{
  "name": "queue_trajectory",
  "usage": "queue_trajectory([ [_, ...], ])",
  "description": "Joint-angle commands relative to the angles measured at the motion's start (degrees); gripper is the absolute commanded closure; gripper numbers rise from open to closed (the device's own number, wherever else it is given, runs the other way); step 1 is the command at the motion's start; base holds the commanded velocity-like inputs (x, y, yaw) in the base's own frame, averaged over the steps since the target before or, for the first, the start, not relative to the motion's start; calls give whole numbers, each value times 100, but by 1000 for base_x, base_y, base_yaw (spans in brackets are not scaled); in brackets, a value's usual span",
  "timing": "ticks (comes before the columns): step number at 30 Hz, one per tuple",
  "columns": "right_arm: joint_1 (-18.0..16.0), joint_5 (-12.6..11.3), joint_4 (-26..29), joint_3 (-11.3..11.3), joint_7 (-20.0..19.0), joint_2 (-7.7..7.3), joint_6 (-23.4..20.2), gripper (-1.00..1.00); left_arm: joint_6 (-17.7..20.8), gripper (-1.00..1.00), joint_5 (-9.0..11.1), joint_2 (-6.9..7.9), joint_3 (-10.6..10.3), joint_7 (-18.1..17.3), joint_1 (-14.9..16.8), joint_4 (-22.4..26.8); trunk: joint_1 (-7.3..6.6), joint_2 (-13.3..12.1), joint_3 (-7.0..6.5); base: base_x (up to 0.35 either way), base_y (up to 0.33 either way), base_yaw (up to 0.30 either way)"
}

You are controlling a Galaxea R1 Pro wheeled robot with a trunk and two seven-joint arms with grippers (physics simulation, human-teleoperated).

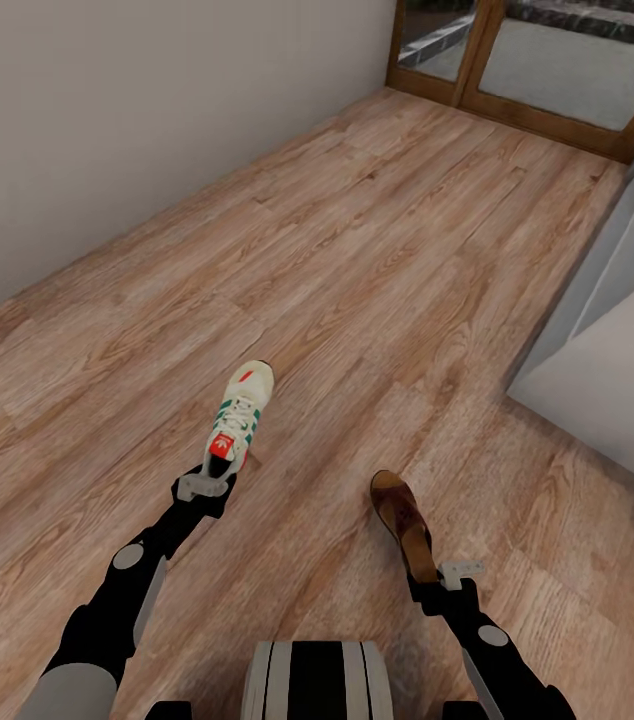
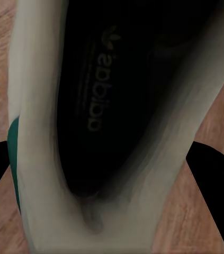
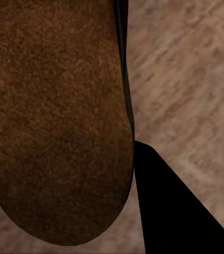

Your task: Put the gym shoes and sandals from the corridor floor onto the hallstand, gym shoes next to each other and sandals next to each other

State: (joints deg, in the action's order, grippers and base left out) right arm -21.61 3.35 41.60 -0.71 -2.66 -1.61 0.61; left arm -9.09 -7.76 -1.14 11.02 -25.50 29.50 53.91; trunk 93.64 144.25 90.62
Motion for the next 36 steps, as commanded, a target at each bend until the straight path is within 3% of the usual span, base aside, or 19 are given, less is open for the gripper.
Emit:
queue_trajectory([
  [1, -1, 15, -5, -11, 0, -4, 22, 100, -37, 100, -67, -9, 32, -39, 3, 4, -3, -1, -20, 0, 0, 0],
  [16, -1, 21, -45, -19, 19, 11, 254, 100, -29, 100, -59, -25, 23, -12, 5, -70, -42, -21, -352, 0, 0, 0],
  [18, -1, 26, -70, -17, 27, 12, 314, 100, 93, 100, -88, 56, 508, -8, -149, -127, -47, -23, -408, 0, 0, -22],
  [19, 2, 26, -72, -17, 28, 12, 319, 100, 92, 100, -97, 52, 647, 7, -317, -135, -49, -25, -439, 0, 0, -53],
  [27, 16, 29, -67, -17, 8, 6, 342, 100, 33, 100, -103, 44, 1028, 343, -1088, -155, -70, -35, -685, 0, 0, -55],
  [33, 17, 68, -66, -21, 3, 0, 547, 100, -12, 100, -96, 38, 1144, 637, -1433, -392, -86, -43, -871, 0, 0, -9],
  [36, 32, 181, -95, -21, 11, -22, 606, 100, -225, 100, -98, 27, 1318, 692, -1541, -695, -93, -47, -964, 0, 0, -1],
])
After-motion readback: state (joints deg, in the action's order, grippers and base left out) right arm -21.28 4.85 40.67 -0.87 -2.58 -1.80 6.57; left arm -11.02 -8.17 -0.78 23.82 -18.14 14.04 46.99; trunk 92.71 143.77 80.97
